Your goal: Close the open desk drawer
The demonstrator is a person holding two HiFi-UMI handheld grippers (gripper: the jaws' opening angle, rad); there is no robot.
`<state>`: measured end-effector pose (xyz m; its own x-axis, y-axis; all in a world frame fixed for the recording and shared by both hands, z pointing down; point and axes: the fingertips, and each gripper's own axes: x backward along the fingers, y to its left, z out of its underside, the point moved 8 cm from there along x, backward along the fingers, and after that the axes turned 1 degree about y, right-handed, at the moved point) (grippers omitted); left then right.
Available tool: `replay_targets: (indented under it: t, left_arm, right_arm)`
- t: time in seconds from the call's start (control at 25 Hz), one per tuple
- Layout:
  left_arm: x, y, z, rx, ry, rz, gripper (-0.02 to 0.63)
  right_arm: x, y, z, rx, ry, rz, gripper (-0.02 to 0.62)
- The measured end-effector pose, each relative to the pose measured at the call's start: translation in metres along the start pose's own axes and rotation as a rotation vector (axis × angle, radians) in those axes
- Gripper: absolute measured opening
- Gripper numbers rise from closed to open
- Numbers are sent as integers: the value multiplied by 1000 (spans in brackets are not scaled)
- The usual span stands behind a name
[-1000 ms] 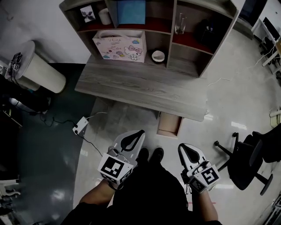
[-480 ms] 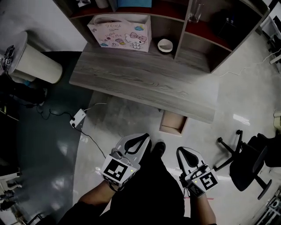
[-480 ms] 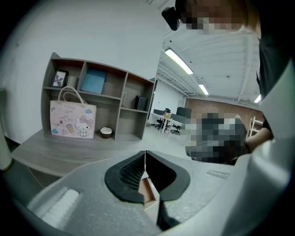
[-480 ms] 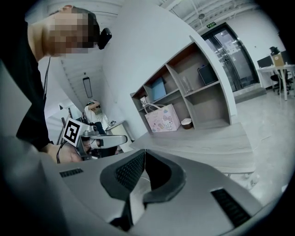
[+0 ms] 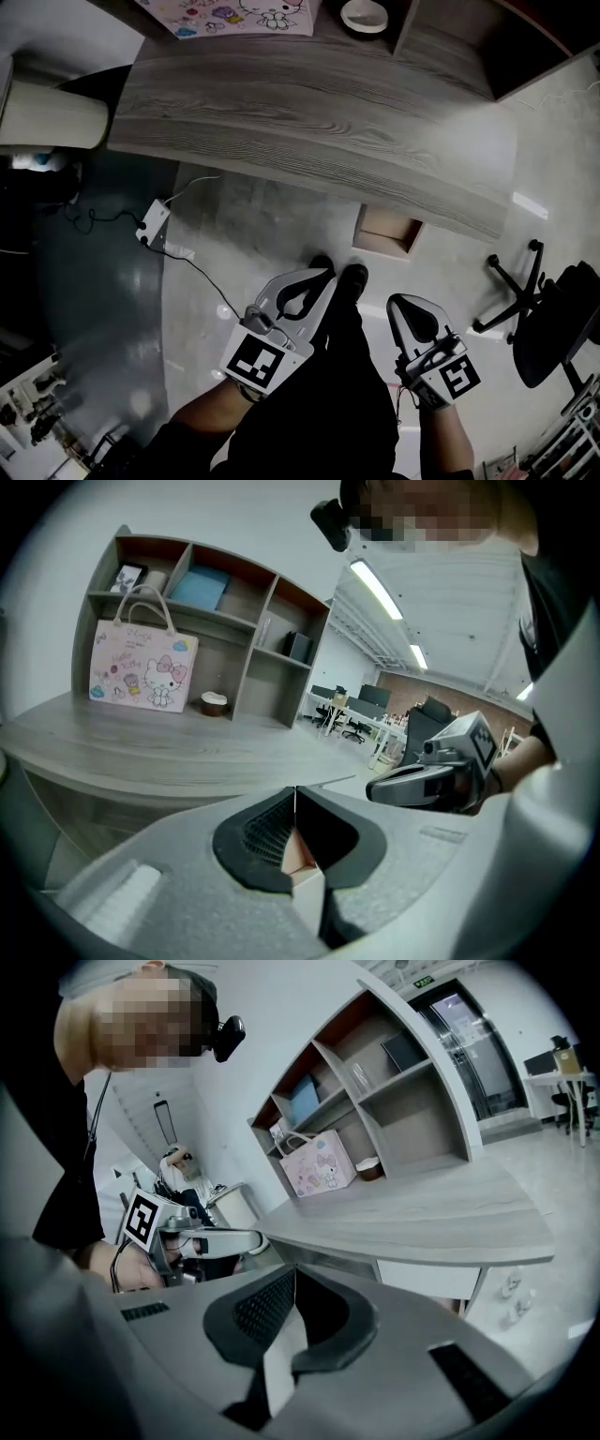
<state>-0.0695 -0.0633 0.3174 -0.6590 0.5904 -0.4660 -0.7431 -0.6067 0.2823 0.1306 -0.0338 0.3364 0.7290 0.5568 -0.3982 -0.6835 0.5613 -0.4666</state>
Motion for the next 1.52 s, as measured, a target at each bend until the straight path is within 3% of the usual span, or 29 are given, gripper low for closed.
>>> replay_targets:
  t: [0.4,0.64,1.04,1.2,1.52]
  left_arm:
    - [-61,44,77,47,85,29,9]
    - [-85,61,123,90,126,39,9]
    - [-139,76,195,-21,248,94,9]
    - [-152,73,210,-19,271,113,11]
    - [-174,71,252,-29,319,118,9]
  right_arm:
    - [-63,-53,66,-37,69,-2,14]
    - [-89,-72,112,-32,162,-15,14]
    - [-130,-117,197,-20,276,0,14]
    - [-141,-129,222,67,335,17,14]
    - [-151,-150,246,48,351,28,14]
